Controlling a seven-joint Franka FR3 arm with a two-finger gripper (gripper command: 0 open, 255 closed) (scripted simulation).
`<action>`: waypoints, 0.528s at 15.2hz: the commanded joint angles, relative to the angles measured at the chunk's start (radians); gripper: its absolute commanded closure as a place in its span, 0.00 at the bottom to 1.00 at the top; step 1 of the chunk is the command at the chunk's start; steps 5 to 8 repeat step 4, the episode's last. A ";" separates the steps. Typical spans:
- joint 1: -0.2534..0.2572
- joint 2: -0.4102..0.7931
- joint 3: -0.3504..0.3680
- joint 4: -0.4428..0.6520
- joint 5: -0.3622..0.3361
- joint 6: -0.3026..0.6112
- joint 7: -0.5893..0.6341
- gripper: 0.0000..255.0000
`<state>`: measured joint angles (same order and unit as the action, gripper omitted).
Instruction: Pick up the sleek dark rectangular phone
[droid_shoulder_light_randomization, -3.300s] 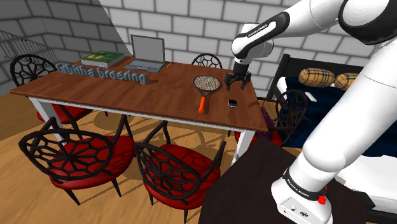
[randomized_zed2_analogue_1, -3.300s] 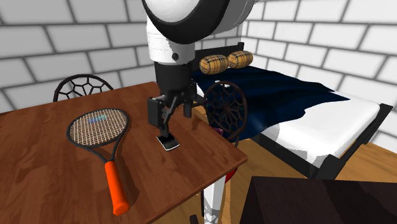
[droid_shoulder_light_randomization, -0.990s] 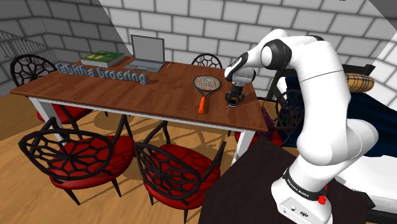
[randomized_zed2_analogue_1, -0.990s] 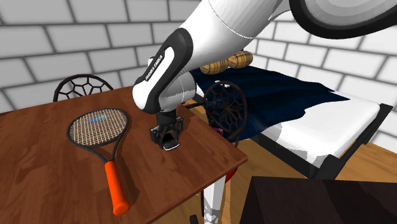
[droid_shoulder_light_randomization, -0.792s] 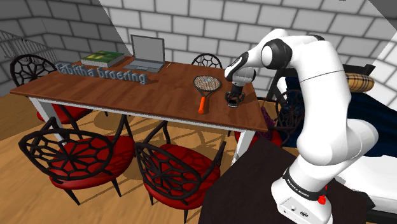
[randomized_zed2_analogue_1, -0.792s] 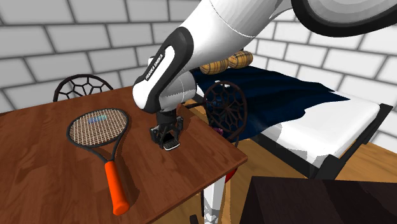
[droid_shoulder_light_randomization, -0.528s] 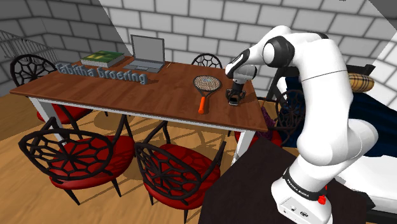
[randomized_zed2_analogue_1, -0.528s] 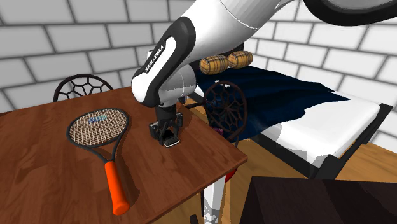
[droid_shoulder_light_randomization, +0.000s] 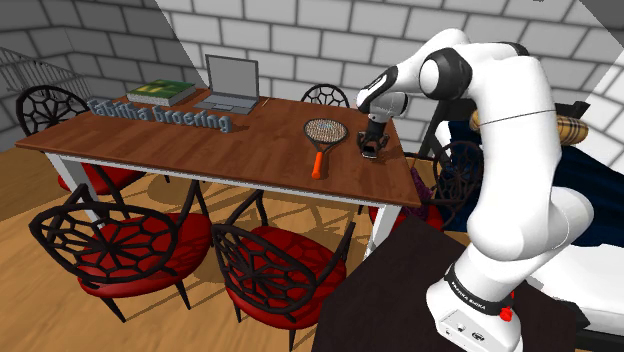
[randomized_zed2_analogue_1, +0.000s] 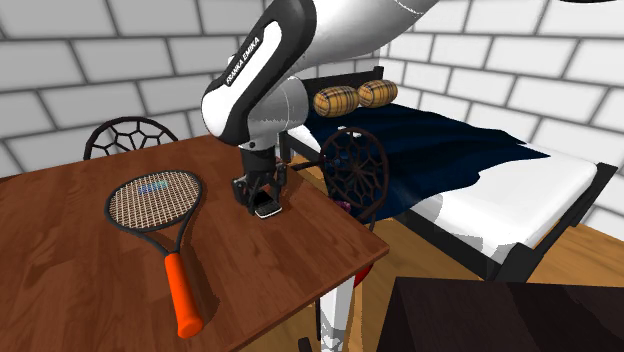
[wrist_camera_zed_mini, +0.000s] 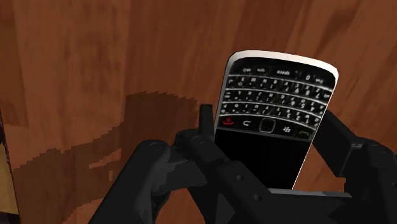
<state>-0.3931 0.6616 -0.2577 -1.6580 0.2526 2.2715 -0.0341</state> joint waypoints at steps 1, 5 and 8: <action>0.005 -0.020 -0.004 -0.004 -0.006 -0.016 0.005 1.00; 0.006 -0.030 -0.006 -0.003 -0.009 -0.027 0.007 1.00; 0.006 -0.030 -0.006 -0.003 -0.009 -0.027 0.007 1.00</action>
